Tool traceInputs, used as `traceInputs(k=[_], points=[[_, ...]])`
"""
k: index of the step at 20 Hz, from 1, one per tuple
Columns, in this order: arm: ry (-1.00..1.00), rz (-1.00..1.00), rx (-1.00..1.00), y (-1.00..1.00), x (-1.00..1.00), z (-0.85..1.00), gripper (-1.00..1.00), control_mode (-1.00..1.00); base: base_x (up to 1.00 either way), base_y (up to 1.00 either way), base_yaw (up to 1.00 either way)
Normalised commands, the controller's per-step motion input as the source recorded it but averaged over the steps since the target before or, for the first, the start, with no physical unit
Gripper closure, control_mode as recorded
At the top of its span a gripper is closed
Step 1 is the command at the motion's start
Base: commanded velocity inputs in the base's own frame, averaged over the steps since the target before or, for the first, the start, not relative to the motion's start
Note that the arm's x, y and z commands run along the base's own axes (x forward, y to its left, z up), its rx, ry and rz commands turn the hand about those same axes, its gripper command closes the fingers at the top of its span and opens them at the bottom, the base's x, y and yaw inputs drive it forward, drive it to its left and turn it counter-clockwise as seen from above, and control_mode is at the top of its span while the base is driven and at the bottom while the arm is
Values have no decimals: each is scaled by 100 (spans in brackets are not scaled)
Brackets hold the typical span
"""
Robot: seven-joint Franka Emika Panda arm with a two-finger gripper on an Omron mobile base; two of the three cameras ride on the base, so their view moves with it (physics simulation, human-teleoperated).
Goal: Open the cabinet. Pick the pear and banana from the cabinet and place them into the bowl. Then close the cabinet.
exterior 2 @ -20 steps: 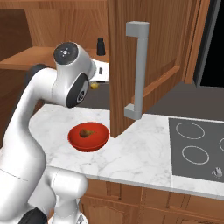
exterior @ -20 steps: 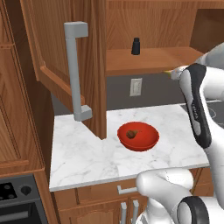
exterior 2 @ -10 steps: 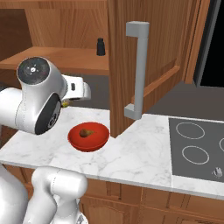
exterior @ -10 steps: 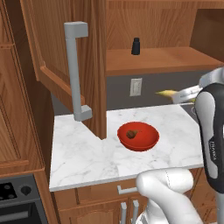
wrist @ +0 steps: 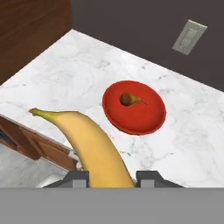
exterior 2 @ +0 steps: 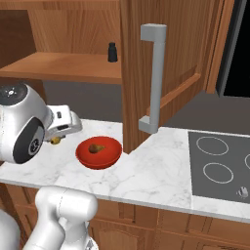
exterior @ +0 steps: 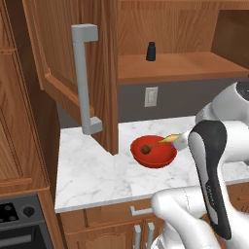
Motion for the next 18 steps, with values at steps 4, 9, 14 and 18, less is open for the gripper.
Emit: traceInputs(k=[4, 9, 14, 18], points=[[7, 0, -7, 8, 50, -30, 100, -100, 0, 0, 0], [7, 0, 0, 0, 58, -24, 100, -100, 0, 0, 0], [1, 0, 0, -6, 66, -35, 100, -100, 0, 0, 0], [0, 0, 0, -3, 62, -56, 100, -100, 0, 0, 0]])
